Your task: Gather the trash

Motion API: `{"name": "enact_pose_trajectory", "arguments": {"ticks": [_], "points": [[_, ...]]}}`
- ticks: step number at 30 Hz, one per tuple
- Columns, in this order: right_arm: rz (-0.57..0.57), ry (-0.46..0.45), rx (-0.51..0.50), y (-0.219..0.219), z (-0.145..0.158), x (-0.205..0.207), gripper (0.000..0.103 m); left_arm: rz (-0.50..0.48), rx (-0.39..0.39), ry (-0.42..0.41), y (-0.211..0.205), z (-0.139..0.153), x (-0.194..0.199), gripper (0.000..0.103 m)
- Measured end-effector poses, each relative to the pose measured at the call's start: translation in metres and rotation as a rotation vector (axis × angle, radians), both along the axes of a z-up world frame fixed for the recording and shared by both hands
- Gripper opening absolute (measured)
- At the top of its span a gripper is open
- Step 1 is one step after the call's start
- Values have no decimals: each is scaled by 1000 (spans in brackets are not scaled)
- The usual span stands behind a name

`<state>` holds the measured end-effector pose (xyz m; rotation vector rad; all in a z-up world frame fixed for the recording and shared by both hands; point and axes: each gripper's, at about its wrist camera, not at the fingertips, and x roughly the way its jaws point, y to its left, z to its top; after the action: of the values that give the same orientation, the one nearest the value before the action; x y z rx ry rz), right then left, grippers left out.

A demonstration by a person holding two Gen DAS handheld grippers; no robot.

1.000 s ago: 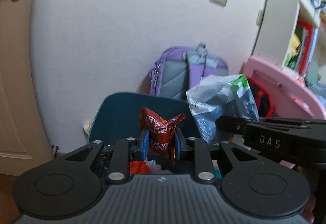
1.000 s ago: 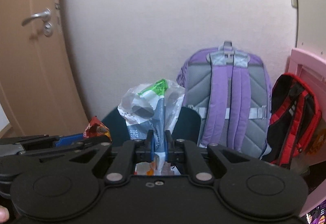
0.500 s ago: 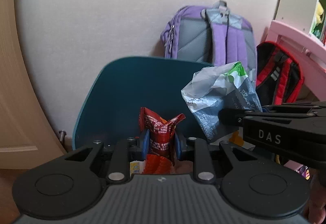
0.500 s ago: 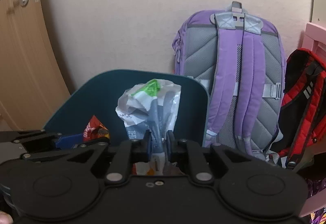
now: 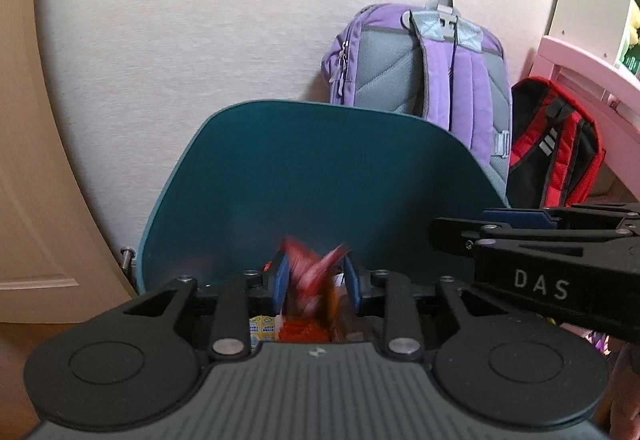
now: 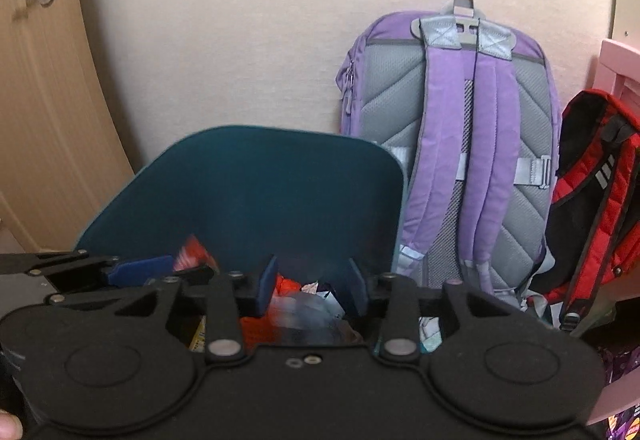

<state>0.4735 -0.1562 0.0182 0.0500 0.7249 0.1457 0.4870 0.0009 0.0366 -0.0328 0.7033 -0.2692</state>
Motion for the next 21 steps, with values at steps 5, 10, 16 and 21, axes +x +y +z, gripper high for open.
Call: {"name": "enact_pose_trajectory", "arguments": {"ticks": [5,10,16,21], "points": [[-2,-35,6,-5,15,-18,52,33,-2,-18,5,11,-16,59],[8,-69,18,-10,29,-39,60,42,-41,-65,15,25,-43,71],[29,-130,35,-18,49,-75,67,45,-42,-126,17,46,-80,79],[56,-182,64,-23,65,-106,79,48,-44,-165,20,63,-112,82]]}}
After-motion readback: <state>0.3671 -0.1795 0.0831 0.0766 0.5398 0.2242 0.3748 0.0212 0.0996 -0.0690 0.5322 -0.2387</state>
